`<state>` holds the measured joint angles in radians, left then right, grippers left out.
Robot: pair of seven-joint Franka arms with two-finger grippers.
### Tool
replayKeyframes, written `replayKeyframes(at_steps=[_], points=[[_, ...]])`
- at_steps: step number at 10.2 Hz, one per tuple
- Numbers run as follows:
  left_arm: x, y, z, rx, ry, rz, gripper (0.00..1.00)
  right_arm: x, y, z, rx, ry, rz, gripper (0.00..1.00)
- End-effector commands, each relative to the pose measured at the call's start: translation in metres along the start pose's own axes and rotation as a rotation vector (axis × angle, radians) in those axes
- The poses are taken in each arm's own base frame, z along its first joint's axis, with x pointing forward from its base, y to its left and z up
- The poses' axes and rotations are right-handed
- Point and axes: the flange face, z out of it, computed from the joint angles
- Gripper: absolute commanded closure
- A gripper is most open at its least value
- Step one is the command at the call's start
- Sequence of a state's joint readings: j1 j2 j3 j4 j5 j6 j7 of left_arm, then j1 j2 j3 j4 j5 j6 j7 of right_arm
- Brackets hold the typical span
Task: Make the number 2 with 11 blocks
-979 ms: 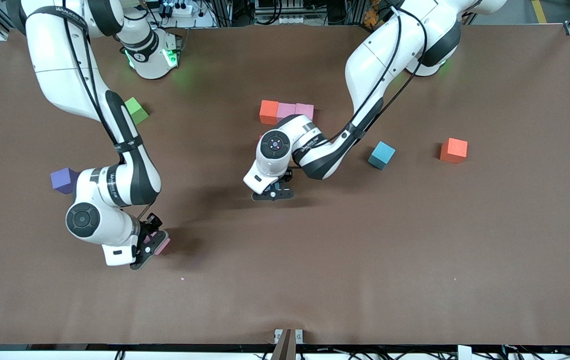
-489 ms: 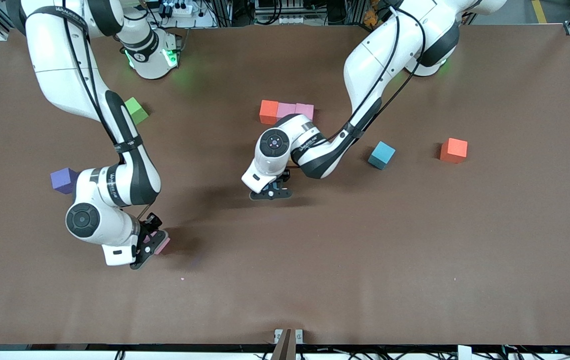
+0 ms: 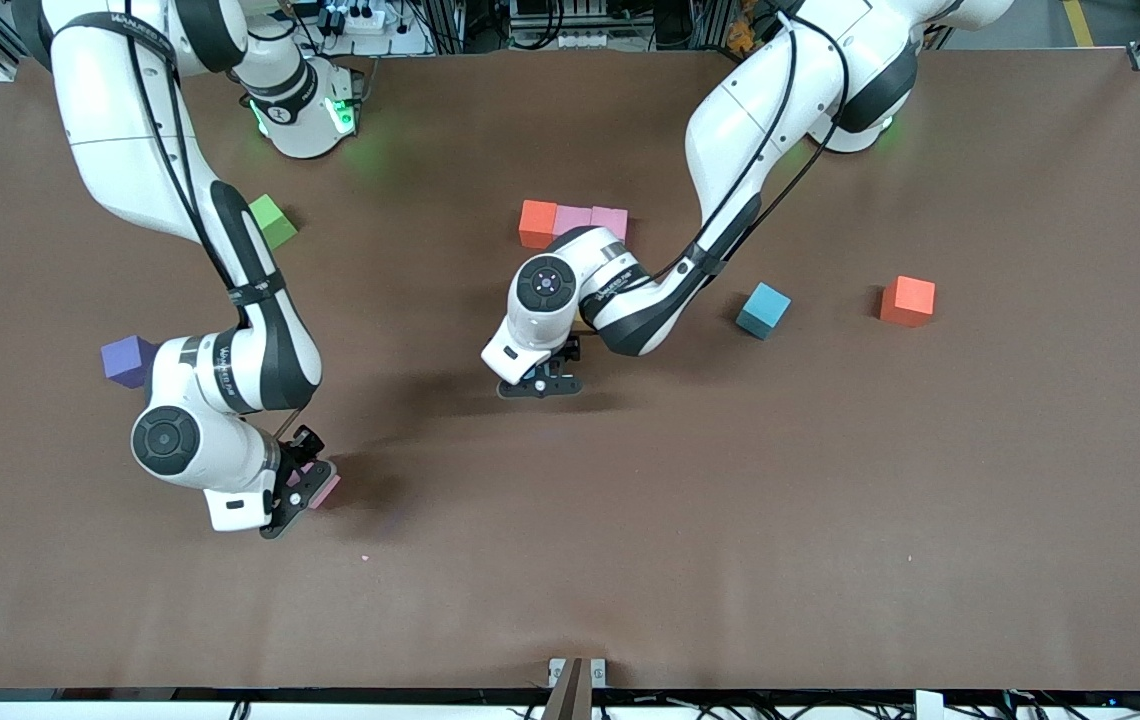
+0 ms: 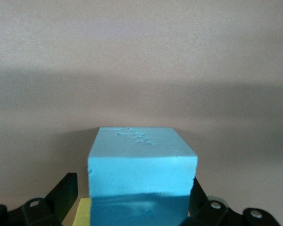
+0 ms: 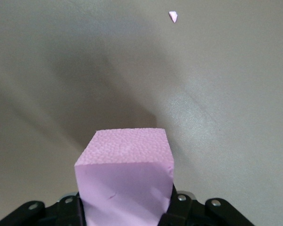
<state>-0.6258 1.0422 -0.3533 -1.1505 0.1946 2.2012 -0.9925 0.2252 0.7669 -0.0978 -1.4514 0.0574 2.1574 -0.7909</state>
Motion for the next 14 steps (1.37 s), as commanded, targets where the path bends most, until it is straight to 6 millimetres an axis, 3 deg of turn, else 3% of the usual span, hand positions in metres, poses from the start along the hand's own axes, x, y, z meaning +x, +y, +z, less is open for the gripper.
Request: replayKeyframes(at_steps=[1, 2, 4, 5, 7, 9, 11, 13, 14], points=[[-0.005, 0.006, -0.045, 0.031, 0.007, -0.005, 0.00, -0.001, 0.000, -0.007, 0.006, 0.000, 0.003, 0.79], [-0.006, 0.004, -0.071, 0.058, -0.001, -0.023, 0.00, 0.000, 0.000, -0.007, 0.006, 0.002, 0.002, 0.79], [-0.009, -0.005, -0.150, 0.113, 0.007, -0.033, 0.00, 0.014, -0.016, -0.007, 0.013, 0.009, 0.002, 0.79], [0.005, -0.028, -0.189, 0.145, 0.006, -0.070, 0.00, 0.029, -0.032, -0.010, 0.024, 0.023, 0.027, 0.79], [0.019, -0.087, -0.224, 0.213, -0.045, -0.131, 0.00, 0.066, -0.078, -0.017, 0.029, 0.033, 0.089, 0.79], [0.022, -0.160, -0.236, 0.221, -0.033, -0.126, 0.00, 0.093, -0.125, -0.028, 0.045, 0.010, 0.167, 0.79], [0.019, -0.227, -0.230, 0.196, 0.009, -0.117, 0.00, 0.113, -0.173, -0.062, 0.063, -0.024, 0.261, 0.79], [0.012, -0.274, -0.218, 0.217, 0.015, -0.063, 0.00, 0.130, -0.223, -0.100, 0.066, -0.017, 0.382, 0.79], [0.009, -0.294, -0.210, 0.227, 0.019, -0.021, 0.00, 0.142, -0.256, -0.108, 0.060, -0.011, 0.471, 0.79]])
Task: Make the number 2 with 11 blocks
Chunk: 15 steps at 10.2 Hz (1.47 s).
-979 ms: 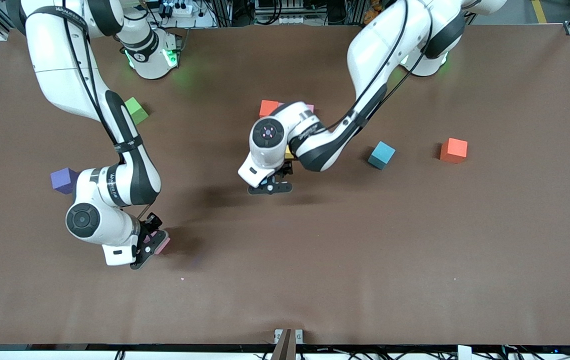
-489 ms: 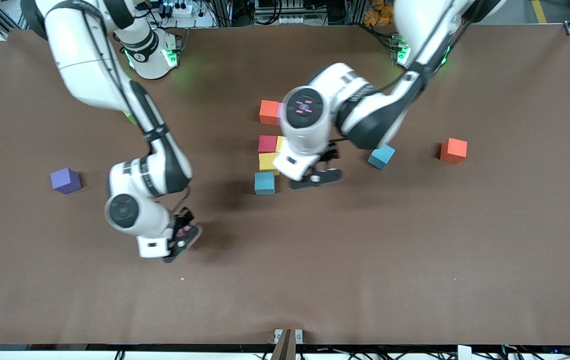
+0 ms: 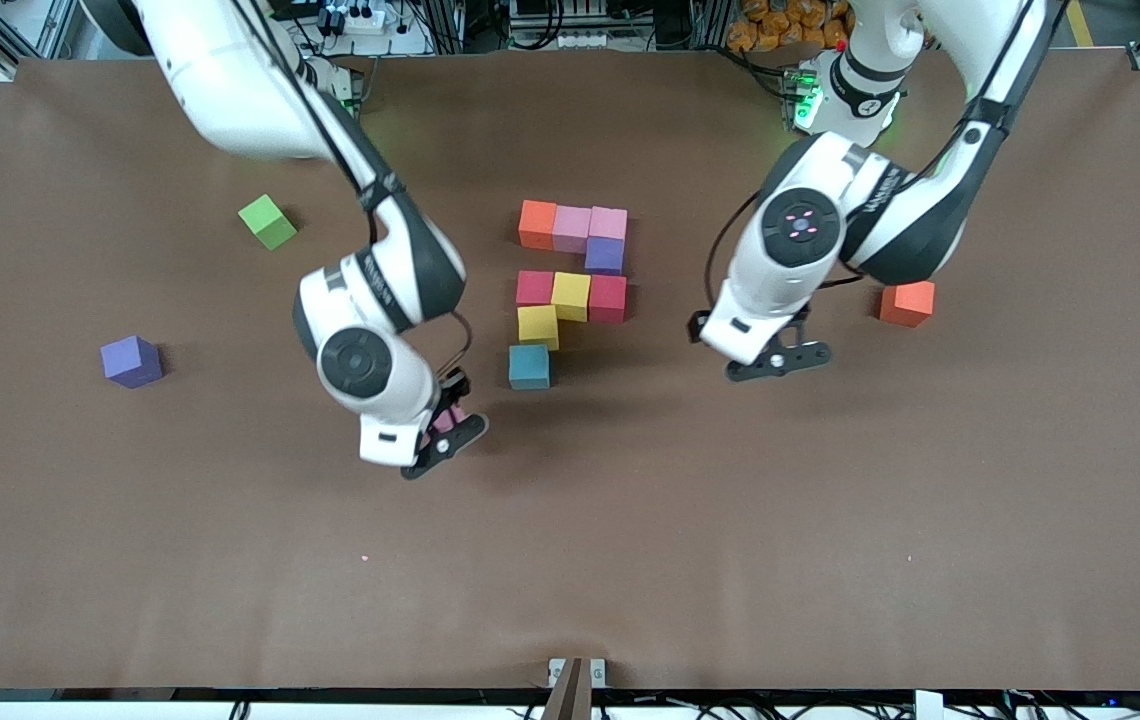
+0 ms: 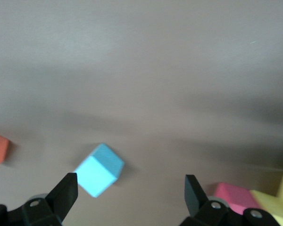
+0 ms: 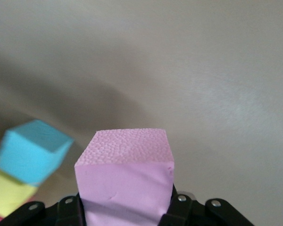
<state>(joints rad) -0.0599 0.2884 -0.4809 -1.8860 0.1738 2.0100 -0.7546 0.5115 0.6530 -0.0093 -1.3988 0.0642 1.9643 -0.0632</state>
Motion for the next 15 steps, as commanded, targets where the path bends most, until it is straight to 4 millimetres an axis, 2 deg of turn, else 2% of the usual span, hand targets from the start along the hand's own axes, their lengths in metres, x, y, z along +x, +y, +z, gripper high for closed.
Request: replayKeyframes(at_steps=[1, 2, 4, 5, 7, 9, 10, 11, 13, 14, 15], points=[[-0.017, -0.045, 0.025, 0.007, 0.020, 0.115, 0.00, -0.009, -0.073, -0.015, 0.000, 0.003, 0.220, 0.79], [-0.015, -0.060, 0.041, 0.005, 0.015, 0.200, 0.00, -0.011, -0.110, -0.007, -0.010, 0.000, 0.349, 0.79], [-0.008, -0.095, 0.066, -0.010, 0.022, 0.320, 0.00, -0.015, -0.140, 0.002, -0.013, -0.007, 0.533, 0.79], [-0.014, -0.103, 0.078, -0.012, 0.025, 0.357, 0.00, -0.016, -0.153, 0.015, -0.011, -0.021, 0.626, 0.79], [-0.018, -0.103, 0.085, -0.017, 0.030, 0.379, 0.00, -0.016, -0.178, 0.018, 0.052, -0.022, 0.786, 0.79], [-0.031, -0.092, 0.084, -0.016, 0.029, 0.413, 0.00, -0.015, -0.183, 0.016, 0.121, -0.054, 0.950, 0.79], [-0.039, -0.085, 0.086, -0.014, 0.024, 0.436, 0.00, -0.009, -0.178, 0.014, 0.158, -0.036, 1.063, 0.79], [-0.047, -0.073, 0.085, -0.018, 0.024, 0.462, 0.00, -0.003, -0.181, 0.012, 0.196, 0.003, 1.186, 0.79], [-0.061, -0.068, 0.096, -0.011, 0.003, 0.485, 0.00, 0.005, -0.180, 0.018, 0.245, 0.026, 1.521, 0.79], [-0.065, -0.068, 0.104, -0.017, 0.008, 0.490, 0.00, 0.007, -0.173, 0.019, 0.249, 0.025, 1.651, 0.78], [-0.069, -0.069, 0.112, -0.022, 0.009, 0.499, 0.00, 0.008, -0.168, 0.031, 0.238, 0.008, 1.764, 0.78]])
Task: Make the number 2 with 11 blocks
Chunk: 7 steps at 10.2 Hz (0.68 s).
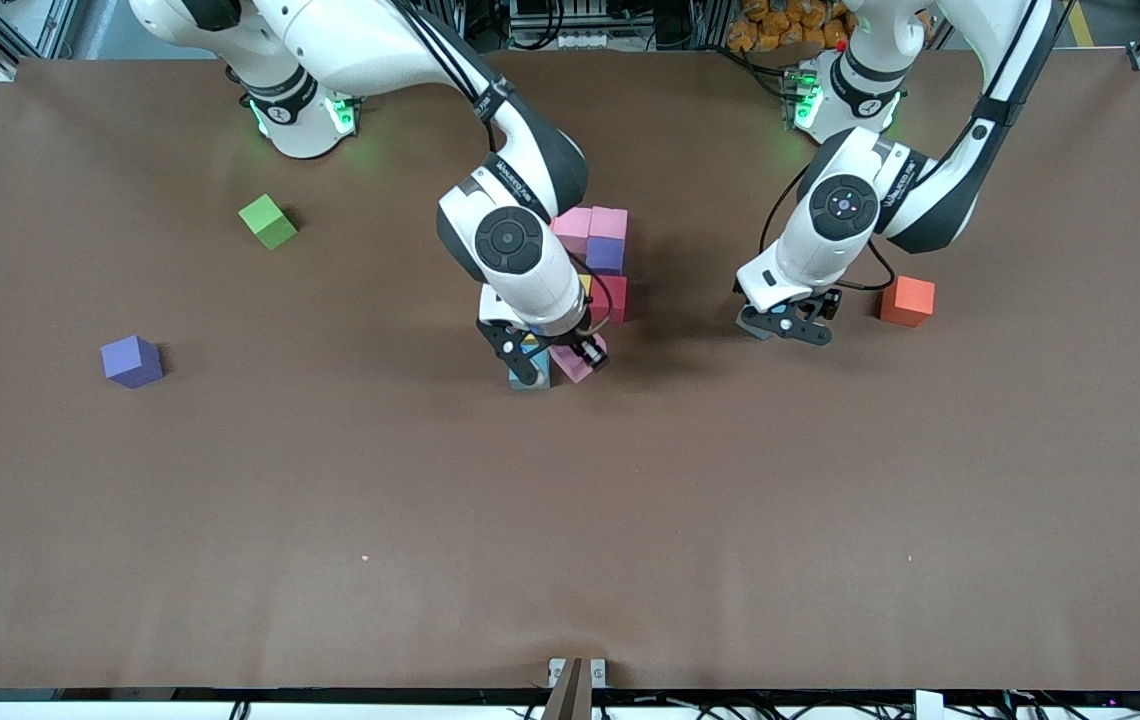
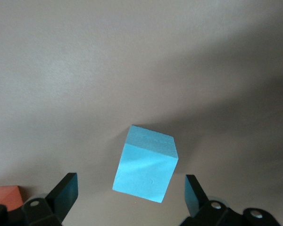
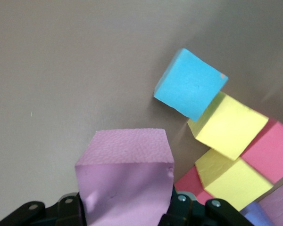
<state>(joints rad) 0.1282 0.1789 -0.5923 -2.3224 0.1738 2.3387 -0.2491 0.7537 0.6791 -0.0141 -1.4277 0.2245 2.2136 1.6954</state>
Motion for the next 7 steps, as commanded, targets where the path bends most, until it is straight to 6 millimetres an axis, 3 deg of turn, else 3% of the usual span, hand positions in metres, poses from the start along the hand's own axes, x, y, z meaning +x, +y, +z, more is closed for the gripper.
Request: replayKeyframes(at_steps=[1, 2, 4, 7], points=[[-0.013, -0.001, 0.010, -0.016, 0.007, 0.052, 0.00, 0.010, -0.001, 0.017, 0.003, 0.016, 0.285, 0.78], [-0.015, -0.001, 0.016, -0.020, -0.006, 0.095, 0.00, 0.014, -0.002, 0.025, 0.007, 0.020, 0.388, 0.78], [-0.018, 0.000, 0.024, -0.026, -0.024, 0.123, 0.00, -0.002, 0.003, 0.053, 0.016, 0.018, 0.427, 0.78], [-0.018, 0.001, 0.033, -0.037, -0.043, 0.132, 0.00, -0.010, 0.007, 0.080, 0.034, 0.016, 0.476, 0.79]])
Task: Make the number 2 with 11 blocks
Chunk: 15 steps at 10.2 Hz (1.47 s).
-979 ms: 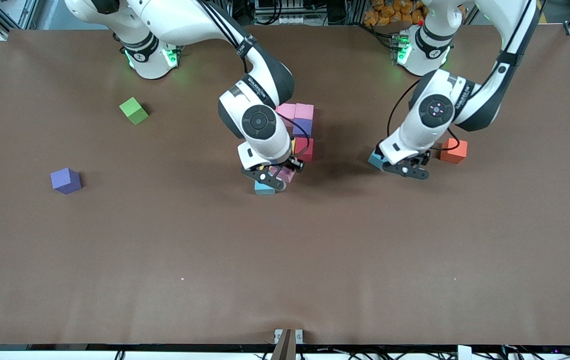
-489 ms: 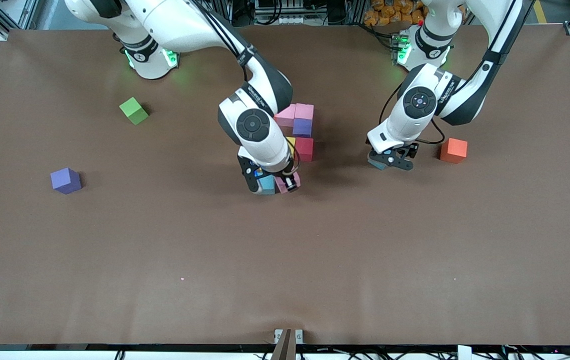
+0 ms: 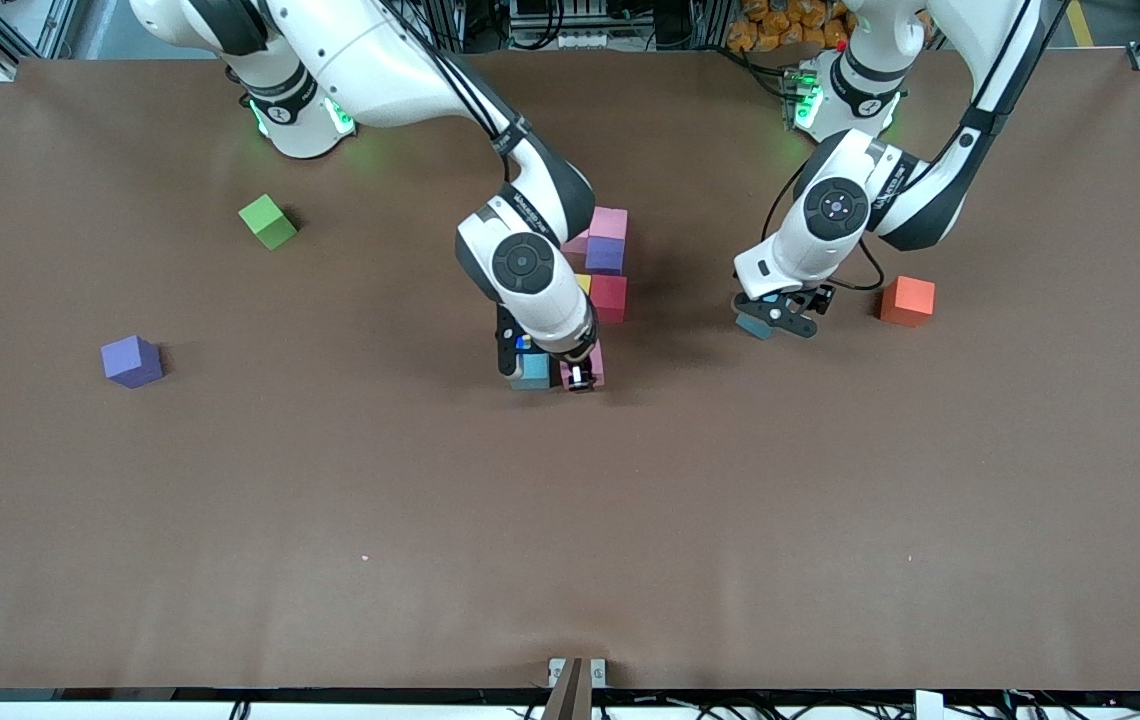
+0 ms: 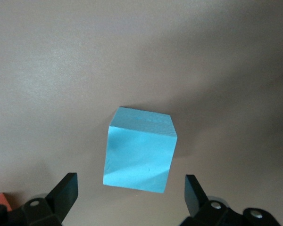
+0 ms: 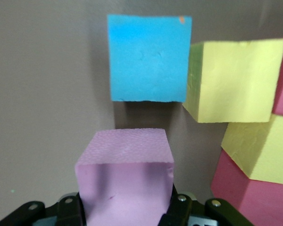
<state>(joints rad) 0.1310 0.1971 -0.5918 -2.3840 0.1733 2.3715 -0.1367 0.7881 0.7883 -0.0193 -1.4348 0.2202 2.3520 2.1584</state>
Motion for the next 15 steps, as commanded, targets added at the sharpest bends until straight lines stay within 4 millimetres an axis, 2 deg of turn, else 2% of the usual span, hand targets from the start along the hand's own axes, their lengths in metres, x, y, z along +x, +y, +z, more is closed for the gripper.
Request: replayKeyframes(at_steps=[1, 4, 8, 14, 15], points=[[0.000, 0.001, 0.008, -0.033, -0.006, 0.026, 0.00, -0.005, 0.004, 0.008, 0.004, 0.005, 0.027, 0.79], [0.001, 0.003, 0.013, -0.042, -0.010, 0.033, 0.00, 0.000, 0.004, 0.012, -0.005, 0.017, 0.069, 0.81], [0.005, 0.005, 0.022, -0.058, -0.004, 0.024, 0.00, 0.011, 0.010, 0.028, -0.013, 0.067, 0.044, 0.82], [0.009, 0.007, 0.042, -0.070, -0.003, 0.057, 0.00, 0.020, 0.006, 0.032, -0.009, 0.092, 0.031, 0.82], [0.011, 0.007, 0.044, -0.063, -0.002, 0.069, 0.12, 0.020, 0.006, 0.032, -0.007, 0.094, 0.028, 0.82]])
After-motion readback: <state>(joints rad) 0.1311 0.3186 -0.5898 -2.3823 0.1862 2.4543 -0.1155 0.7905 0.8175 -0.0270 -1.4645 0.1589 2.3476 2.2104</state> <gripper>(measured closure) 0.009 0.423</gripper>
